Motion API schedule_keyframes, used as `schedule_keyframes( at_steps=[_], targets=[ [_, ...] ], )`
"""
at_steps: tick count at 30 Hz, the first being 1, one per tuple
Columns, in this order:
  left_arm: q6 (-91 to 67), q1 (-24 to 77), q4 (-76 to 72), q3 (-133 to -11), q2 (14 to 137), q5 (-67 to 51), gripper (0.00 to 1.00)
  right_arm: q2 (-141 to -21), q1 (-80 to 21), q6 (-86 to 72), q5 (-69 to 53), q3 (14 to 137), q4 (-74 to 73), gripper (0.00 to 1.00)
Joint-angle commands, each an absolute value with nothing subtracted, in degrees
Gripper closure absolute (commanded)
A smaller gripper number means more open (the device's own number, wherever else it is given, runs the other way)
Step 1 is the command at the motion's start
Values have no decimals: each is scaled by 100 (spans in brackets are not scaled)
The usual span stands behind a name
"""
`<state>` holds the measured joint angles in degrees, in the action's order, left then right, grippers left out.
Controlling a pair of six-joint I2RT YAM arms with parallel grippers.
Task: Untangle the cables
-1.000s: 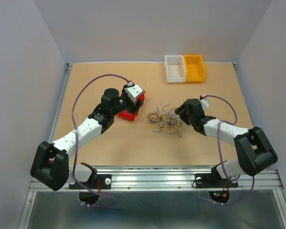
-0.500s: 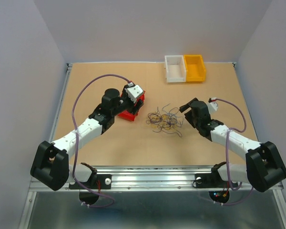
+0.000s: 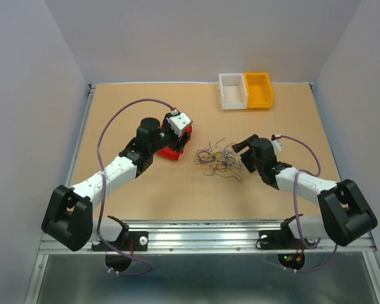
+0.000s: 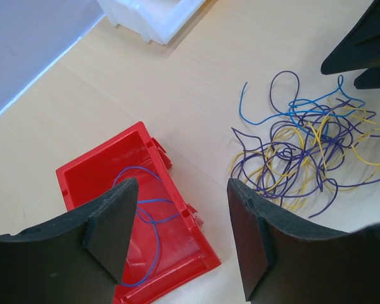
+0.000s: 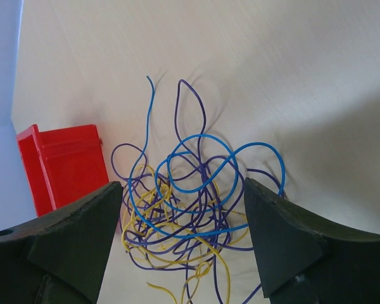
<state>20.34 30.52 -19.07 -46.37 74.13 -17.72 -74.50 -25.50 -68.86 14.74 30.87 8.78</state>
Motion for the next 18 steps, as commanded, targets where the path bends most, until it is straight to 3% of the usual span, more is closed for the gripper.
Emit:
schedule_keyframes(
  at_steps=[1, 5, 8, 11, 12, 13, 18],
  targets=[
    [2074, 3103, -2180, -4702, 7383, -1758, 31, -7821, -2610, -6908, 1450, 3067, 1721, 18],
    [2083, 3111, -2180, -4693, 7348, -1767, 30, -8155, -2610, -6768, 1608, 3164, 1968, 23],
    [2074, 3120, -2171, -4693, 7365, -1775, 30, -8209, -2610, -6574, 1766, 3173, 2223, 36],
    [2074, 3120, -2171, -4685, 7356, -1793, 30, -8078, -2610, -6399, 1977, 3147, 2294, 76],
    [2092, 3129, -2171, -4667, 7339, -1819, 30, -7999, -2610, -6303, 1995, 3129, 2303, 95],
    [2083, 3138, -2171, -4658, 7339, -1828, 30, -7911, -2610, -6241, 2013, 3103, 2329, 99],
    [2197, 3366, -2215, -4623, 7365, -1811, 30, -7077, -2654, -5784, 2031, 2866, 2469, 99]
  ],
)
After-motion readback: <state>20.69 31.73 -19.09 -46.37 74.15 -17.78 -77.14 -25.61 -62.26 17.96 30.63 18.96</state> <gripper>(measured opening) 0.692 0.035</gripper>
